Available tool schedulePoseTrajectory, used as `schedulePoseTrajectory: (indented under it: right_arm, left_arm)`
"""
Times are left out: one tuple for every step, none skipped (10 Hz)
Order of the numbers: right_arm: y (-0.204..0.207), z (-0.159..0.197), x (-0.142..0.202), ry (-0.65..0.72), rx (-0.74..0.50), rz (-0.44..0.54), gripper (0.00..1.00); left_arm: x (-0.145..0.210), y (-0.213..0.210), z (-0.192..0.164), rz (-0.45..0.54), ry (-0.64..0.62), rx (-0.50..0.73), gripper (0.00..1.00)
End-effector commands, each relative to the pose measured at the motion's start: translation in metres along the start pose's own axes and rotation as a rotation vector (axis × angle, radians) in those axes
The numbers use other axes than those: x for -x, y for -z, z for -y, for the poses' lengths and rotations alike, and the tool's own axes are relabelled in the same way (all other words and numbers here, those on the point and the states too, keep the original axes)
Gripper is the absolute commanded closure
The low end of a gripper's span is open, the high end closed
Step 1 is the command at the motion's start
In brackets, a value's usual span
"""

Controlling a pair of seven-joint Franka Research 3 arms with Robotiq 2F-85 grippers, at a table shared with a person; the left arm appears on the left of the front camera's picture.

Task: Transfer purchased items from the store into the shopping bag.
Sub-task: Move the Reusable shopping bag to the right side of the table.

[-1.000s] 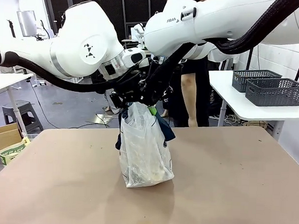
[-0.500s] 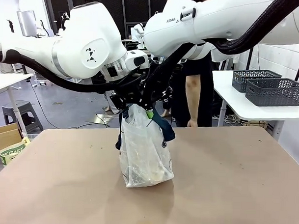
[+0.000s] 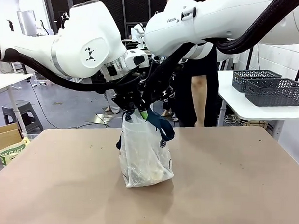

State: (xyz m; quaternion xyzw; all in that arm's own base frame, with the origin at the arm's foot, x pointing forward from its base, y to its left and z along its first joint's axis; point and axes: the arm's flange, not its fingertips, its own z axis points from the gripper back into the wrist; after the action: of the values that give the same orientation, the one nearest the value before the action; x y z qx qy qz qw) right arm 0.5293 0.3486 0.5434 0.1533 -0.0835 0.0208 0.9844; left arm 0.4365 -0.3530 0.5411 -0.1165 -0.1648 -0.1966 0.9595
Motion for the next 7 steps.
schedulePoseTrajectory:
  right_arm:
    - [-0.0089,0.0003,-0.0012,0.02,-0.046,-0.014,1.0]
    - [-0.0095,0.0015,-0.0016,0.022,-0.054,-0.015,1.0]
    - [-0.0102,0.0023,-0.0018,0.023,-0.056,-0.014,1.0]
    - [-0.0101,0.0032,-0.0022,0.024,-0.059,-0.015,1.0]
    - [-0.0099,0.0035,-0.0024,0.025,-0.062,-0.017,1.0]
    - [-0.0098,0.0037,-0.003,0.024,-0.065,-0.019,1.0]
    - [-0.0095,0.004,-0.0033,0.021,-0.066,-0.021,1.0]
  left_arm:
    - [0.0057,-0.0049,-0.007,0.031,-0.017,-0.009,1.0]
    - [0.0061,-0.0063,-0.0081,0.035,-0.018,-0.011,1.0]
    - [0.0062,-0.0069,-0.0083,0.037,-0.015,-0.01,1.0]
    - [0.0062,-0.0069,-0.0082,0.037,-0.01,-0.009,1.0]
    - [0.0067,-0.0076,-0.0085,0.039,-0.011,-0.009,1.0]
    - [0.0069,-0.0077,-0.0083,0.036,-0.005,-0.016,1.0]
    - [0.0071,-0.0075,-0.0072,0.029,0.001,-0.038,1.0]
